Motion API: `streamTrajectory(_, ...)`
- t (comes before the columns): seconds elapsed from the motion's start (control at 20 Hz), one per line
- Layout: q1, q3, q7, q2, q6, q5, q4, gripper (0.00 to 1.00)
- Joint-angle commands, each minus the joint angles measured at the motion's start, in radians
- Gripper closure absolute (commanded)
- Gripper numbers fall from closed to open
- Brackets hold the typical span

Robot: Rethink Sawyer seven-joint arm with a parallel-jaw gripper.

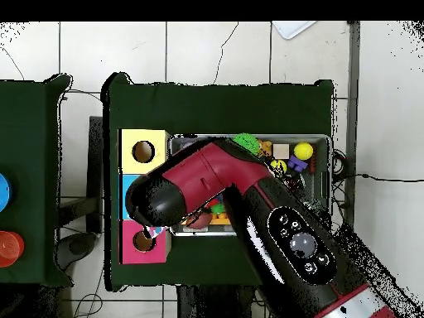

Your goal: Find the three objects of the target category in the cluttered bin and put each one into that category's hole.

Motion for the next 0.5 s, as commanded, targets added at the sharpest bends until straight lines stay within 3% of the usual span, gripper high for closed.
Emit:
streamTrajectory(0.05,0.035,0.041,-0.384,0.056,0.121,-0.105,-0.066,1.00)
streamTrajectory(0.5,0.059,0.064,-0.452,0.062,0.087,-0.104,-0.036,1.00)
